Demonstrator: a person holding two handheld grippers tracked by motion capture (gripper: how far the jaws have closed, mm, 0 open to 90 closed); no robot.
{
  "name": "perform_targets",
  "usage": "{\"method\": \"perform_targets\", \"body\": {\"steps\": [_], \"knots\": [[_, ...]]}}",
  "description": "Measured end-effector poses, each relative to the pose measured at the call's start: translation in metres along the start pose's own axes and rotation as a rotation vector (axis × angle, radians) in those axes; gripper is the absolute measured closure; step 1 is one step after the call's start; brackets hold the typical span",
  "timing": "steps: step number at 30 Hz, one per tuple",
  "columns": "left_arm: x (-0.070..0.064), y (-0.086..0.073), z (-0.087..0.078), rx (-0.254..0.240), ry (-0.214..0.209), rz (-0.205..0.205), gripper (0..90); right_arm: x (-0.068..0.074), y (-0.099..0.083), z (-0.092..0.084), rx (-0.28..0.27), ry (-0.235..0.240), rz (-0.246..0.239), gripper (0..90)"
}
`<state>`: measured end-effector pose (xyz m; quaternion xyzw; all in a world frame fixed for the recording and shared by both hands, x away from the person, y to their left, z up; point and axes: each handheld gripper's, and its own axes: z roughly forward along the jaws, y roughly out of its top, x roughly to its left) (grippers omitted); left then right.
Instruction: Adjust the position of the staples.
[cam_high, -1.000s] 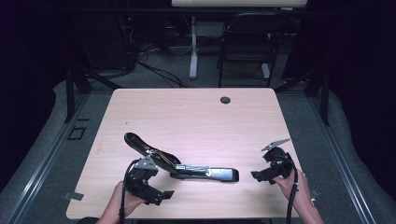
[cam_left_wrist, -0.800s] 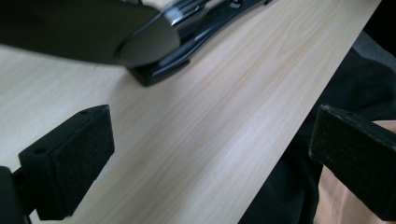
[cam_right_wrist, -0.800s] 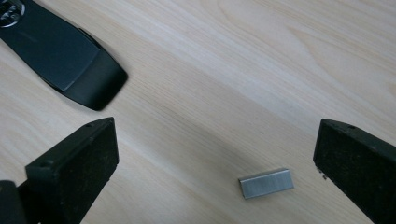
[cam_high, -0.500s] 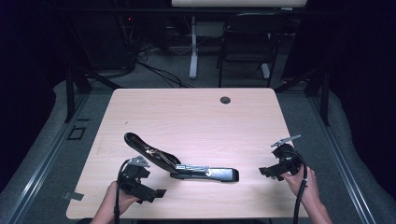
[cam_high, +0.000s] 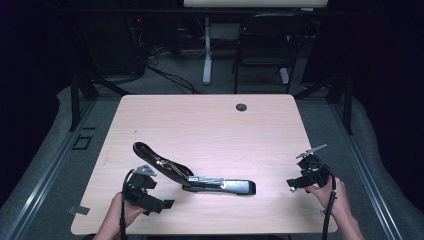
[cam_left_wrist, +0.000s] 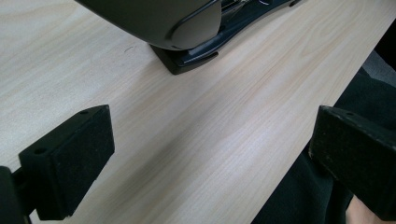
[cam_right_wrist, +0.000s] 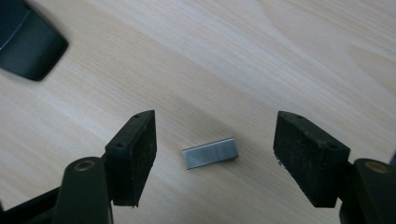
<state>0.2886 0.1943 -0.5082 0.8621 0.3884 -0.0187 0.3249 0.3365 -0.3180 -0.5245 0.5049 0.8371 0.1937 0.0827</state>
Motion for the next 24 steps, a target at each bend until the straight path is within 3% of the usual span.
{"method": "perform_targets", "body": {"steps": [2,4,6,17,19,20,24], "knots": [[-0.001,0.0,-0.001,-0.011,-0.015,0.001,0.1,0.001,0.002,0.0,0.034,0.017,-0.086,32.7],[-0.003,0.0,-0.002,-0.01,-0.012,0.005,0.1,0.002,0.004,0.004,0.064,0.0,-0.125,33.6],[-0.003,0.0,-0.001,-0.004,-0.008,0.009,0.1,0.002,0.006,0.008,0.079,0.025,-0.151,34.9],[0.0,-0.001,0.001,0.032,0.012,0.015,0.1,0.0,0.004,0.014,0.132,0.011,-0.189,39.3],[0.0,-0.001,0.001,0.032,0.014,0.014,0.1,-0.002,0.003,0.015,0.128,0.005,-0.187,39.6],[0.0,-0.001,0.001,0.027,0.015,0.009,0.1,-0.002,0.002,0.016,0.111,0.022,-0.162,39.9],[0.0,-0.001,0.001,0.028,0.022,0.012,0.1,-0.004,0.001,0.017,0.141,0.008,-0.179,43.8]]}}
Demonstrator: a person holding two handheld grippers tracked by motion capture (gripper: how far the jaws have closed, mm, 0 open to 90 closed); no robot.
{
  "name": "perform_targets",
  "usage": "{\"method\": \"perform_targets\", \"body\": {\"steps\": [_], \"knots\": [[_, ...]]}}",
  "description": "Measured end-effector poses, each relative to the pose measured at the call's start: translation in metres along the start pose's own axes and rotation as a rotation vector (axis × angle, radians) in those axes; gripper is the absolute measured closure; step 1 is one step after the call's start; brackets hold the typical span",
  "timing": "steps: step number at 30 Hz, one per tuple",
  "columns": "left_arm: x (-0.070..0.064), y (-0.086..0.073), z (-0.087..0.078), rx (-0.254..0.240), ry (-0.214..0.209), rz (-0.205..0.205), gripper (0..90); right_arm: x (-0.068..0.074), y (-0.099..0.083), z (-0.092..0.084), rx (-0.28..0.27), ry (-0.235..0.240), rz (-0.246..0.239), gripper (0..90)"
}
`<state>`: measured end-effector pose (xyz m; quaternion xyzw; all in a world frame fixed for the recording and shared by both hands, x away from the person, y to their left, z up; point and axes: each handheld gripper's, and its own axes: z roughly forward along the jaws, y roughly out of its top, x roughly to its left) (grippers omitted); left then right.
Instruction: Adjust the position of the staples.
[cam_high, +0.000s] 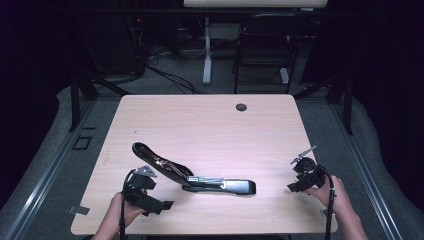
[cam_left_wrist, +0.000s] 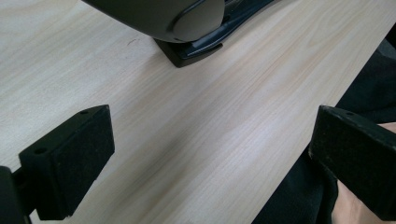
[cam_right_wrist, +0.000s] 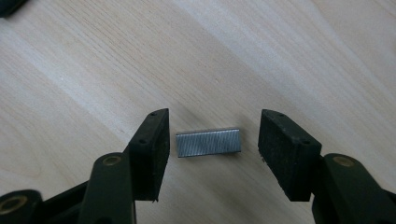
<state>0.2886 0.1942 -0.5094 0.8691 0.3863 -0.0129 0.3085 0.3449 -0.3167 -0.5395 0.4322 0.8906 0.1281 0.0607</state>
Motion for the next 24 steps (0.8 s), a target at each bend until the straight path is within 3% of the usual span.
{"method": "perform_targets", "body": {"steps": [2,3,4,6,11,15,19,21,24], "knots": [[0.0,0.0,0.0,0.0,0.008,0.003,0.1,0.001,0.001,0.0,0.001,0.002,-0.004,46.3],[0.0,0.0,0.0,0.001,0.01,0.005,0.1,0.001,0.001,0.0,0.012,-0.024,-0.008,48.3],[-0.001,0.0,0.0,0.001,0.011,0.006,0.1,0.002,0.001,0.001,0.01,0.005,-0.001,52.0],[-0.001,0.0,0.0,-0.002,0.011,0.003,0.1,0.003,0.001,0.002,0.016,-0.001,0.001,56.0],[-0.001,0.0,0.0,0.004,0.014,0.009,0.1,0.002,0.001,0.001,0.034,-0.02,0.01,56.8],[-0.001,0.0,0.0,-0.002,0.014,0.002,0.2,0.006,0.005,-0.003,0.003,-0.012,0.072,56.9],[-0.001,0.0,-0.001,0.0,0.019,0.001,0.3,0.012,0.016,-0.009,-0.032,-0.002,0.168,56.9],[0.0,0.0,-0.001,0.0,0.021,0.0,0.3,0.018,0.022,-0.012,-0.044,0.03,0.234,56.9],[0.0,0.0,-0.001,-0.001,0.021,-0.001,0.4,0.025,0.03,-0.012,-0.048,0.044,0.275,56.9]]}}
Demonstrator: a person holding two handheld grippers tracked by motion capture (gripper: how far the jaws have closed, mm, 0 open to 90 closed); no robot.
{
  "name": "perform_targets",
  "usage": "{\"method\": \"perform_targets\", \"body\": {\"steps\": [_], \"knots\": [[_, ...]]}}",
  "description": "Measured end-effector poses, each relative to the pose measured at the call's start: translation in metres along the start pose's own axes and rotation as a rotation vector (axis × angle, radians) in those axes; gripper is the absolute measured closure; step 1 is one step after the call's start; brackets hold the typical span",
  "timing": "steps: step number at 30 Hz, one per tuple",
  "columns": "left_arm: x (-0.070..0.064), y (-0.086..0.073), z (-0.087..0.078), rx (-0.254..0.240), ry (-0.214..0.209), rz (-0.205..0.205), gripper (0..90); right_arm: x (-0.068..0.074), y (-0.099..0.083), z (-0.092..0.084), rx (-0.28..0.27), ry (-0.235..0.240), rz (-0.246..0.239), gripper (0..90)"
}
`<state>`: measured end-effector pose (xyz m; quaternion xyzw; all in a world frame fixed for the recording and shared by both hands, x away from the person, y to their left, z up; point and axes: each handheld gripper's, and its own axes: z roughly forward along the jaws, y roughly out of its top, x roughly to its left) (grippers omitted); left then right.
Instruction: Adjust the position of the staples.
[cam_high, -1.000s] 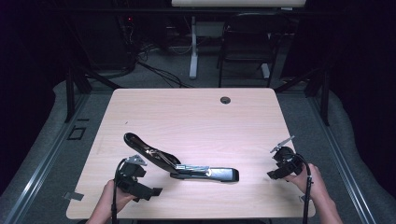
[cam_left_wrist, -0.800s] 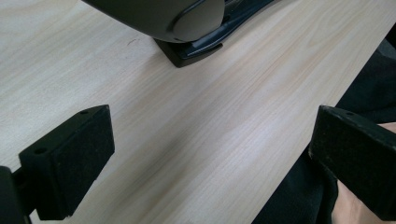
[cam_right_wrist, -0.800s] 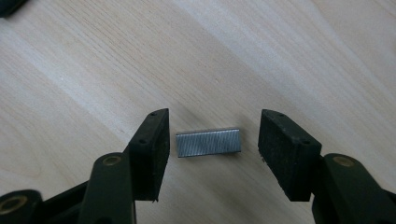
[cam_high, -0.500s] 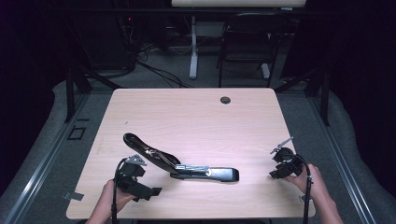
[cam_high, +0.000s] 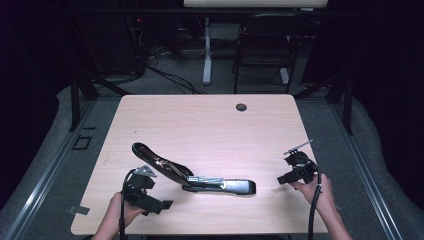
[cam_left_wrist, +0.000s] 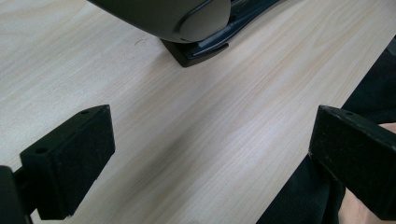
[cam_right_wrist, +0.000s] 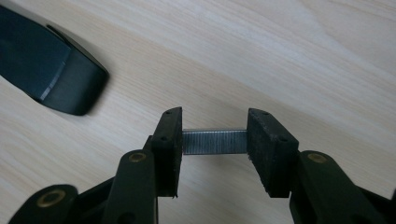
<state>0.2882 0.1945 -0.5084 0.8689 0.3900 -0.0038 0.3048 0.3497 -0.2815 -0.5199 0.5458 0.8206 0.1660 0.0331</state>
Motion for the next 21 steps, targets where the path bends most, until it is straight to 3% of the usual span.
{"method": "perform_targets", "body": {"steps": [2,7,11,17,19,20,21], "knots": [[0.0,0.0,0.0,0.001,-0.001,0.001,0.4,0.006,0.004,0.002,-0.004,-0.009,0.029,56.9],[0.0,0.0,0.001,0.011,0.003,-0.003,0.4,0.019,0.01,0.006,0.006,-0.052,0.033,56.9],[0.0,0.001,0.0,0.011,0.002,0.01,0.4,0.021,0.013,0.008,0.019,-0.064,0.041,57.0],[0.001,0.0,-0.001,-0.008,0.007,-0.008,0.4,0.027,0.018,0.012,0.027,-0.044,0.051,57.0],[0.002,0.0,-0.002,-0.004,0.01,-0.006,0.3,0.031,0.019,0.017,0.007,-0.029,0.076,57.0],[0.002,-0.001,-0.002,-0.004,0.009,-0.007,0.4,0.031,0.021,0.017,0.032,-0.032,0.061,57.0],[0.003,0.0,-0.002,0.001,0.008,0.0,0.4,0.034,0.022,0.02,0.012,-0.02,0.081,57.0]]}}
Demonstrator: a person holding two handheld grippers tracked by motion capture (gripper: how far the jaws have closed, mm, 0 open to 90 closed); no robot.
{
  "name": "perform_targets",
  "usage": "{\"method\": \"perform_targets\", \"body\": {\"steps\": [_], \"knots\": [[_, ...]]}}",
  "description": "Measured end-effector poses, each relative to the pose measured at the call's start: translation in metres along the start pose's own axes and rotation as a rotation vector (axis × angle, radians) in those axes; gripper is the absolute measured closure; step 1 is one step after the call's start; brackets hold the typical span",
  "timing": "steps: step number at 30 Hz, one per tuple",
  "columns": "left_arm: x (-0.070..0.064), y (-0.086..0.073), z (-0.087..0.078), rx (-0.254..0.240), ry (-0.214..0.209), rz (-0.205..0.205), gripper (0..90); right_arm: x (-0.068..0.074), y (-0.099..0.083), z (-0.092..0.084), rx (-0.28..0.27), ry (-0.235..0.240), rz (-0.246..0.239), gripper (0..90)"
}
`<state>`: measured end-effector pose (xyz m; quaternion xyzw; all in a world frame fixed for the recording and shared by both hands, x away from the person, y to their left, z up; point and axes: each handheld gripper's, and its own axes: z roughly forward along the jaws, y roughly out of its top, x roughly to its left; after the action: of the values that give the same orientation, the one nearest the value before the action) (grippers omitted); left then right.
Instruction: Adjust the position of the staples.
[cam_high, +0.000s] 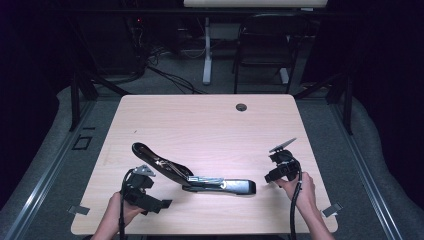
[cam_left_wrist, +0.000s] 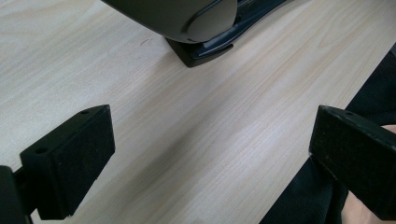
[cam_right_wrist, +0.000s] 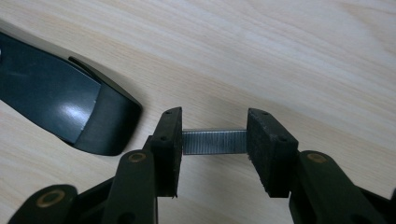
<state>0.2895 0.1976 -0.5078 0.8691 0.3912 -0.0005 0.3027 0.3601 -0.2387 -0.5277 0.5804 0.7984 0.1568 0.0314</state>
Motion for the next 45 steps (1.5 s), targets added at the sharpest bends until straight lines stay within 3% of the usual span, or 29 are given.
{"method": "perform_targets", "body": {"steps": [1,3,7,10,11,13,17,18,22,25,29,34,41,45], "knots": [[0.0,0.0,0.0,-0.001,0.0,-0.001,0.3,0.001,0.002,0.0,0.031,-0.008,-0.025,57.0],[-0.001,0.0,0.0,-0.003,-0.005,-0.003,0.4,0.003,0.004,0.002,0.039,-0.014,-0.037,57.0],[-0.001,0.0,0.002,0.005,-0.008,-0.001,0.3,0.001,0.003,0.01,0.068,-0.02,-0.034,56.9],[-0.001,0.0,0.002,0.01,-0.009,0.003,0.4,0.003,0.001,0.016,0.055,-0.028,-0.021,56.8],[-0.001,0.0,0.002,0.01,-0.007,0.003,0.4,0.002,0.002,0.015,0.079,-0.034,-0.045,56.5],[-0.001,0.0,0.002,0.008,-0.008,-0.001,0.4,0.002,0.002,0.014,0.078,-0.037,-0.063,51.9],[0.0,0.0,0.001,0.005,-0.008,-0.002,0.4,-0.003,0.002,0.01,0.059,-0.015,-0.089,51.7],[0.0,0.0,0.001,0.005,-0.008,-0.003,0.4,-0.004,0.001,0.009,0.026,-0.011,-0.078,53.2],[0.001,0.0,0.001,0.004,-0.007,-0.007,0.4,-0.01,0.001,0.001,-0.031,0.001,-0.139,66.3],[0.0,0.0,0.002,0.006,-0.005,-0.006,0.4,-0.013,0.001,0.004,-0.046,-0.007,-0.164,74.1],[0.0,0.0,0.002,0.013,-0.003,-0.002,0.4,-0.012,0.0,0.009,-0.012,-0.023,-0.193,78.2],[0.0,0.0,0.001,0.018,0.0,0.013,0.5,-0.009,-0.001,0.009,-0.012,-0.026,-0.203,80.9],[0.001,0.0,0.001,0.014,0.002,0.003,0.5,-0.005,-0.001,0.007,0.029,-0.04,-0.243,86.7],[0.0,0.0,0.001,0.01,0.003,0.003,0.5,-0.006,-0.001,0.006,-0.022,-0.026,-0.231,85.6]]}}
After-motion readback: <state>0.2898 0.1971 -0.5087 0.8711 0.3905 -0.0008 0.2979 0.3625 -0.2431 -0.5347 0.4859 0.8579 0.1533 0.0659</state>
